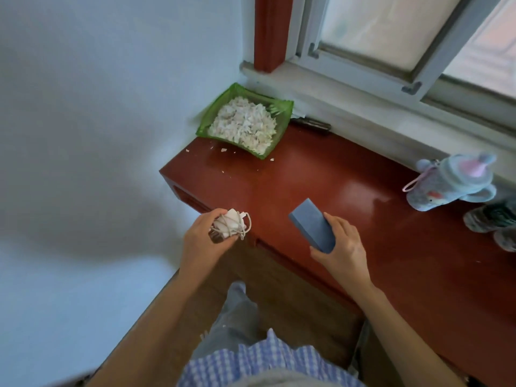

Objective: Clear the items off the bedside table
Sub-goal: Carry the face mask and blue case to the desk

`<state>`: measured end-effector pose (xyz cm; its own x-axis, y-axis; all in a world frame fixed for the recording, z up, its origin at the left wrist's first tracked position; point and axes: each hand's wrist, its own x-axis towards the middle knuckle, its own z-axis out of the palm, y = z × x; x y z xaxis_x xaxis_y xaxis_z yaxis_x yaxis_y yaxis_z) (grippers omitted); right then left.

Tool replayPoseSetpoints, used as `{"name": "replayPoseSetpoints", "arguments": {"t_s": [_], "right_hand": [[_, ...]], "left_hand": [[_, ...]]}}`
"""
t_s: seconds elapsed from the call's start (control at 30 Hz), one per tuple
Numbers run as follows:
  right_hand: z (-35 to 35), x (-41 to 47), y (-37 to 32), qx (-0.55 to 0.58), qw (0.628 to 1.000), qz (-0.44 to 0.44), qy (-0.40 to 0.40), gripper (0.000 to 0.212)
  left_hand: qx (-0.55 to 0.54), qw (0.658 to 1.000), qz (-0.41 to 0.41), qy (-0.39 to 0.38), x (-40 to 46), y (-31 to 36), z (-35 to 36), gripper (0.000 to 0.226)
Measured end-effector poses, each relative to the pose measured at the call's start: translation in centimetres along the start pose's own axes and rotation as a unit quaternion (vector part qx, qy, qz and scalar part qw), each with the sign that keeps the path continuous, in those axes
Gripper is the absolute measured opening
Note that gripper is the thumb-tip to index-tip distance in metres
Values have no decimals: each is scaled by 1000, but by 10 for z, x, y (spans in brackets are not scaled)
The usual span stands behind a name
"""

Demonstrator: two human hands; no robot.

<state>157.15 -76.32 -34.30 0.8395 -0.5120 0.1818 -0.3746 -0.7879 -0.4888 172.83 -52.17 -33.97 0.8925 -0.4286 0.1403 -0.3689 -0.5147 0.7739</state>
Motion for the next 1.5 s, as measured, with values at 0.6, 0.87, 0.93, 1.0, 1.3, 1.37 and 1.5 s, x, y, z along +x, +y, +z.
{"name": "replayPoseSetpoints", "arguments": {"t_s": [0.6,0.87,0.93,1.0,1.3,1.37,1.5], "right_hand": [[80,94,-47,-33,990,126,-47,80],[86,116,-38,-46,988,135,-55,81],[86,120,-37,-46,988,137,-51,80],[87,125,-36,-48,987,140,-55,81],[89,137,-31,-43,988,133,-66,81],[89,139,-30,-42,989,128,-67,81],[86,144,-27,-49,991,110,-66,81]], "left_hand": [[15,996,44,-80,188,-115,10,57],[20,997,39,-65,220,-132,24,56],[14,997,42,-65,221,-135,28,57],[10,997,41,-62,221,-136,31,57],[47,993,41,-99,229,-138,29,65],[64,991,31,-116,230,-137,27,71],[122,981,73,-128,227,-130,24,81]]}}
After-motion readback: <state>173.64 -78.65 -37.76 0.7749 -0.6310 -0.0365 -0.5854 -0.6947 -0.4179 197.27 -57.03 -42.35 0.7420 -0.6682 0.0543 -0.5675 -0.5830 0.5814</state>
